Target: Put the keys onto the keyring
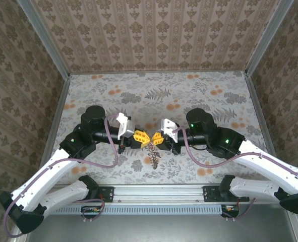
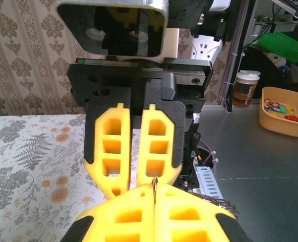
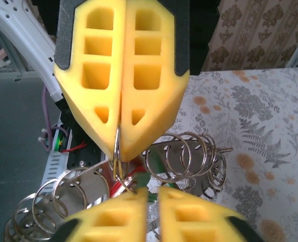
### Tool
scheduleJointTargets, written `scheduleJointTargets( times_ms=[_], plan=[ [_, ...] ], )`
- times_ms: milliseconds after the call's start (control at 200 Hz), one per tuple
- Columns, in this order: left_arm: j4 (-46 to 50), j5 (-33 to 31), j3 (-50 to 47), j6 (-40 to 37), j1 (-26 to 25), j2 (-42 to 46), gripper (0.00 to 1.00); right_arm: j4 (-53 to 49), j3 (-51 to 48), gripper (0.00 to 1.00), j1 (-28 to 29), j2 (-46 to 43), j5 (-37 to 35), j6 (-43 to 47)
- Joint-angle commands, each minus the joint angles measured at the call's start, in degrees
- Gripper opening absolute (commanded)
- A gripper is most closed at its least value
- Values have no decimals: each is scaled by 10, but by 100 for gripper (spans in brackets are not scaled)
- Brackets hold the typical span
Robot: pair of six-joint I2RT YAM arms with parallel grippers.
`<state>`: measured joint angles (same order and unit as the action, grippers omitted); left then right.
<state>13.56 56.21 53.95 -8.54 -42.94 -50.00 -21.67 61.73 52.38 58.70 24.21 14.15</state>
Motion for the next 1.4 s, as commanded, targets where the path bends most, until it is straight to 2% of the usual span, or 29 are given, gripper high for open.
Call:
scheduleJointTargets(
  times_ms=[0,115,365,845,1125,1275,1395],
  plan=[
    [-33,29,-4,13,9,17,0,25,-17,32,-1,-35,-14,-14],
    [-45,41,-8,23,14,22,0,44,-34,40,-3,-68,-10,-23],
    [-55,56,-8,36,13,23,0,78,-32,40,-3,-59,25,-22],
    [-60,60,-10,37,13,23,0,89,-18,8,-4,-15,82,-23],
    [-67,60,-15,40,14,27,0,105,-13,3,-3,3,93,-35],
    [-89,57,-27,52,16,33,0,101,-17,4,-3,-13,67,-38],
    [-84,63,-20,48,20,37,0,86,-24,27,-4,-48,-3,-28]
  ],
)
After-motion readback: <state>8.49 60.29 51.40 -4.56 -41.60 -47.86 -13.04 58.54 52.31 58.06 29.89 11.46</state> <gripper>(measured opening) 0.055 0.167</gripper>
